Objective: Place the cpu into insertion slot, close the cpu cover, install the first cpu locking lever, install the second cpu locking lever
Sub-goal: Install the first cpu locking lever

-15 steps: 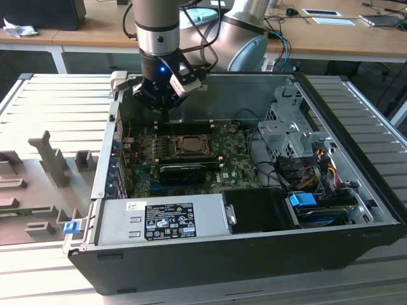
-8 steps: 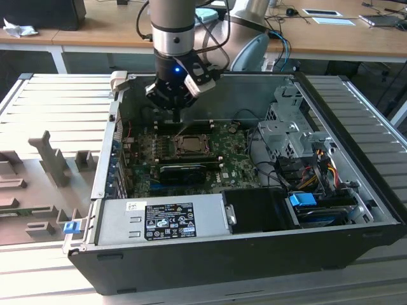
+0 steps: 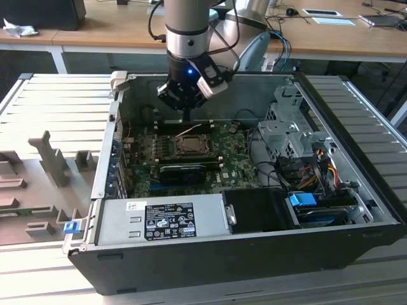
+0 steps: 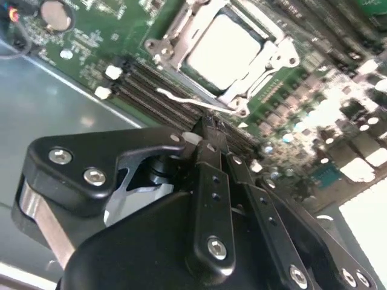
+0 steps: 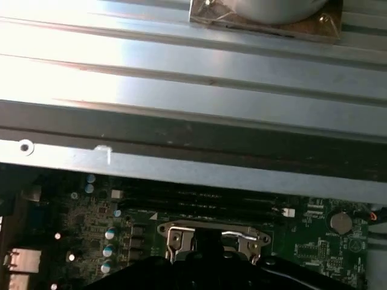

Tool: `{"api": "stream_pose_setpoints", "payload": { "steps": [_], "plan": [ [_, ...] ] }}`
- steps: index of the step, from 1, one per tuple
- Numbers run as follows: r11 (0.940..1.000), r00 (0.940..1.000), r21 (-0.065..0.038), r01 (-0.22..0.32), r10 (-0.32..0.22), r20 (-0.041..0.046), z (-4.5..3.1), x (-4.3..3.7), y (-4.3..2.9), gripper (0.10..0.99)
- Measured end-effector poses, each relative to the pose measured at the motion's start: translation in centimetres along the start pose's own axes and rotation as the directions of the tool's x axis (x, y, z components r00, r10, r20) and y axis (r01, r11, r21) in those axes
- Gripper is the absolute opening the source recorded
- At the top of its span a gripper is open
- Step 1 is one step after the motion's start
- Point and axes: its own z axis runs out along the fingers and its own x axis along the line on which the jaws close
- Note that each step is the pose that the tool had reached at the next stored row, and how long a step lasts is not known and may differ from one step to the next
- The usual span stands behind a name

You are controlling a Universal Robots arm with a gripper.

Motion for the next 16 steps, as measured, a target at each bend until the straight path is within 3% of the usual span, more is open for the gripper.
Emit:
{"api": "stream_pose_setpoints", "payload": {
  "steps": [2,12,16],
  "plan": [
    [0.9999,1.0000,-0.011,-0.001,0.002,0.0015,0.31,-0.27,-0.13,0.106],
    [0.9999,1.0000,-0.011,-0.007,0.007,0.0019,2.40,-0.66,-0.32,0.106],
    [0.9999,1.0000,-0.012,-0.008,0.008,0.0018,2.68,-0.74,0.08,0.106]
  ]
}}
